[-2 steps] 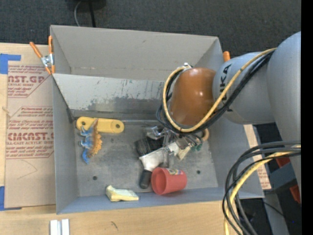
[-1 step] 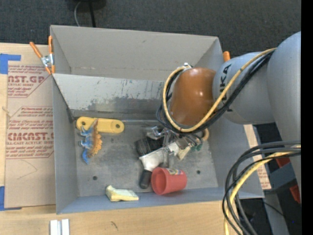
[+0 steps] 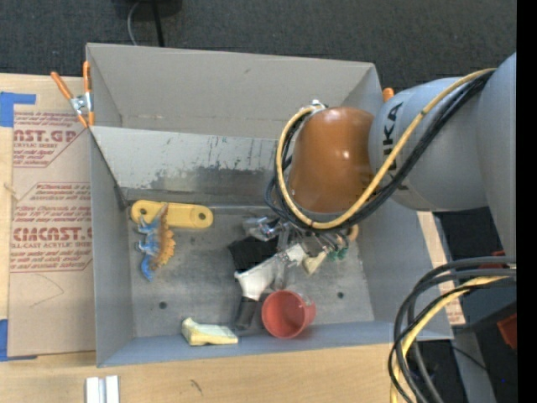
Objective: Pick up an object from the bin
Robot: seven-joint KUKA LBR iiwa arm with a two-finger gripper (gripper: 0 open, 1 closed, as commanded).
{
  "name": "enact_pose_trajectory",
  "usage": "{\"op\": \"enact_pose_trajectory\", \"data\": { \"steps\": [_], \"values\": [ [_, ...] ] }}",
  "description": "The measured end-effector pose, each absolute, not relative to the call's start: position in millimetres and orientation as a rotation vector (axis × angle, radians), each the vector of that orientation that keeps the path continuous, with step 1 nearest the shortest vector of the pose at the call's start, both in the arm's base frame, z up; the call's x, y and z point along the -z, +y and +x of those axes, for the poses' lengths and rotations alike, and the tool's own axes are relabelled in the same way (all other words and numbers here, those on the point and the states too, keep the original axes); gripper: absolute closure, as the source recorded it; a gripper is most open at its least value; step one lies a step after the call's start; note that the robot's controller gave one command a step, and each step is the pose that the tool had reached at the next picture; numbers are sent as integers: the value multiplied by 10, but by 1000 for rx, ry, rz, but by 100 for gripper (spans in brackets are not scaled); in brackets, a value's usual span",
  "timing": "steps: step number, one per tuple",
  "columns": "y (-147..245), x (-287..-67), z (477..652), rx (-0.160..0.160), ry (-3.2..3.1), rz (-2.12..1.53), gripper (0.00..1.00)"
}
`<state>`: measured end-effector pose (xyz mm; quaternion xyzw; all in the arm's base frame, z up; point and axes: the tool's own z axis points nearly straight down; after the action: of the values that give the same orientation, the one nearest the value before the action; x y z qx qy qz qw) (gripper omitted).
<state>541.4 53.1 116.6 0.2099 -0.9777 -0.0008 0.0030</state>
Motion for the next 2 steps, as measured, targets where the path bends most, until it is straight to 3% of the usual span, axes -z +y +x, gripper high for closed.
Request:
{"op": "enact_pose_trajectory", "data": {
  "steps": [1, 2],
  "values": [
    [588, -1368, 5435, 3, -3069, 666, 100],
    [464, -1075, 5403, -4, -3023, 943, 100]
  ]
}}
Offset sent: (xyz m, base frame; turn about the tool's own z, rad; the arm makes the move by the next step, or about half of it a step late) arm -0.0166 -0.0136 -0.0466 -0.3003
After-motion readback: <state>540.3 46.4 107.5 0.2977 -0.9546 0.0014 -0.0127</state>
